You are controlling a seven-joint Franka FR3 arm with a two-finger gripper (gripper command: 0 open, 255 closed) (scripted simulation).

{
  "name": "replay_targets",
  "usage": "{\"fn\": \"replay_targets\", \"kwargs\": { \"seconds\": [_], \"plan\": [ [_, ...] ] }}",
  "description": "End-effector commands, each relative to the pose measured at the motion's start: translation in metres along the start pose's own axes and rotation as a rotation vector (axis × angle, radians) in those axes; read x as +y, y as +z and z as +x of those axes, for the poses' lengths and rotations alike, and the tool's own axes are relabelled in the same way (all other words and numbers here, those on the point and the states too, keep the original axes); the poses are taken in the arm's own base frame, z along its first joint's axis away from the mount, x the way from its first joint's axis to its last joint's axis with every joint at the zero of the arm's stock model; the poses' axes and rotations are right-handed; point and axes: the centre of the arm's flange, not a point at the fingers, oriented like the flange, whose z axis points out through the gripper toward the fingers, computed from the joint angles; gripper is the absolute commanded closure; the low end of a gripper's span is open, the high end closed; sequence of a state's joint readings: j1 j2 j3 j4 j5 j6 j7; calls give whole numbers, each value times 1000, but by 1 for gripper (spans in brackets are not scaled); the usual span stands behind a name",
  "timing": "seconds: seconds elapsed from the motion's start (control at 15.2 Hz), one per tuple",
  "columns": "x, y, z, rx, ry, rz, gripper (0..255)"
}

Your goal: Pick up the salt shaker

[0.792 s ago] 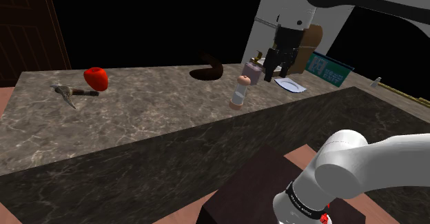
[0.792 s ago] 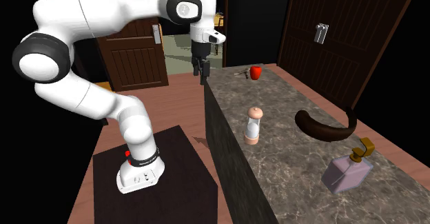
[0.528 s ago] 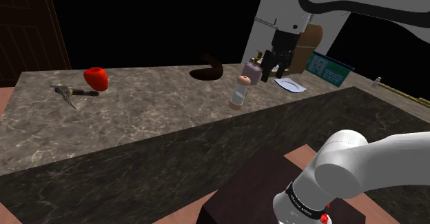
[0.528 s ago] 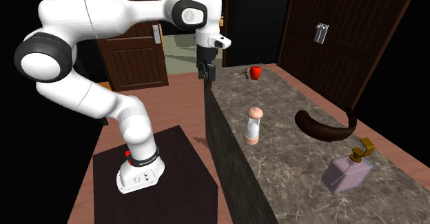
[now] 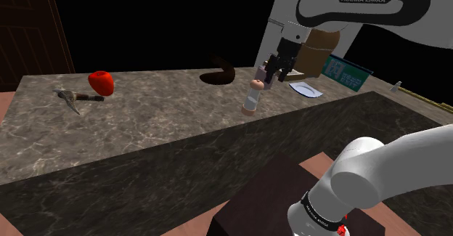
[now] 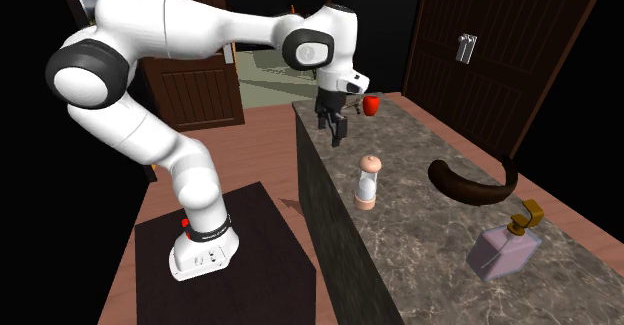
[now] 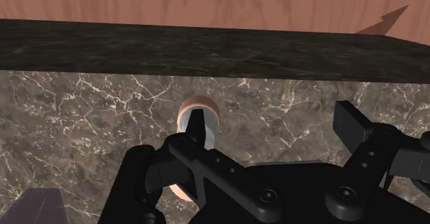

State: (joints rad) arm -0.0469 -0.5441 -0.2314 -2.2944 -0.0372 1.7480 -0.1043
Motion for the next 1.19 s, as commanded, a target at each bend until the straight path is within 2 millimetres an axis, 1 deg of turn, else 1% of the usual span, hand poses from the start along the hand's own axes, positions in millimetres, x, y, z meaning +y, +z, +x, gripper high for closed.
{"fn": "replay_targets", "kwargs": {
  "seconds": [0.0,0.53,0.99,1.12],
  "plan": [
    [18,9,18,24,-2,16,0],
    [83,44,85,105,-8,86,0],
    [86,81,85,105,-8,86,0],
    [86,84,85,105,-8,86,0]
  ]
}}
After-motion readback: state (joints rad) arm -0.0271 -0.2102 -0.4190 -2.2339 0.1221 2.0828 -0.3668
